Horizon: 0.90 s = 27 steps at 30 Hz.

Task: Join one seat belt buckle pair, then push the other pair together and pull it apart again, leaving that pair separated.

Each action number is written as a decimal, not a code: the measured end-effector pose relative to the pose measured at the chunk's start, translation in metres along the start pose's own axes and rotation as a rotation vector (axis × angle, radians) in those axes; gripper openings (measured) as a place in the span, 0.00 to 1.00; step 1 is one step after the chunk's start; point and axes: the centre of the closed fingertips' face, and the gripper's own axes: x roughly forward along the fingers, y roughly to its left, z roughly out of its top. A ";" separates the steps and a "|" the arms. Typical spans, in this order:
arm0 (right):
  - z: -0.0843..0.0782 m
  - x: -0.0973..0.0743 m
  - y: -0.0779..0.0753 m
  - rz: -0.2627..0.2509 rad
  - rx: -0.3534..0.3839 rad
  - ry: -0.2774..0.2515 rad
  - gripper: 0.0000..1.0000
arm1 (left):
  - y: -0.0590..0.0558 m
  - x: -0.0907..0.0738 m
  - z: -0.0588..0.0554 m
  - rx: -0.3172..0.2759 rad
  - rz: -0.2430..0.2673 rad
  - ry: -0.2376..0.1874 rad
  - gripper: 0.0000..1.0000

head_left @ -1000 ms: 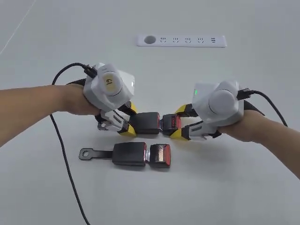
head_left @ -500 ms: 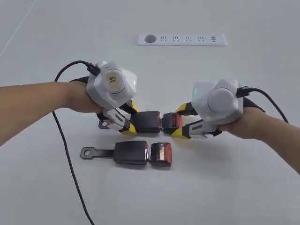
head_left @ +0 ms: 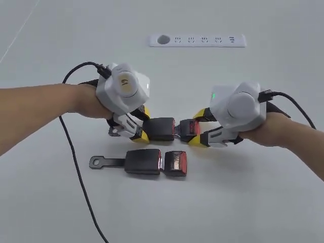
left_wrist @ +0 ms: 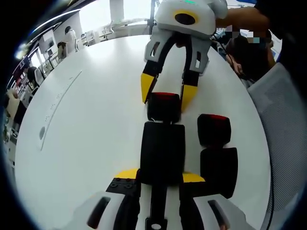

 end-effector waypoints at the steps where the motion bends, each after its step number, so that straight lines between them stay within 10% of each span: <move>1: -0.002 -0.002 0.000 0.001 -0.001 0.002 0.31 | 0.000 0.000 0.000 0.000 0.001 0.000 0.31; 27: -0.009 -0.006 -0.005 0.017 -0.031 -0.011 0.30 | -0.003 -0.001 0.002 0.004 0.006 -0.007 0.31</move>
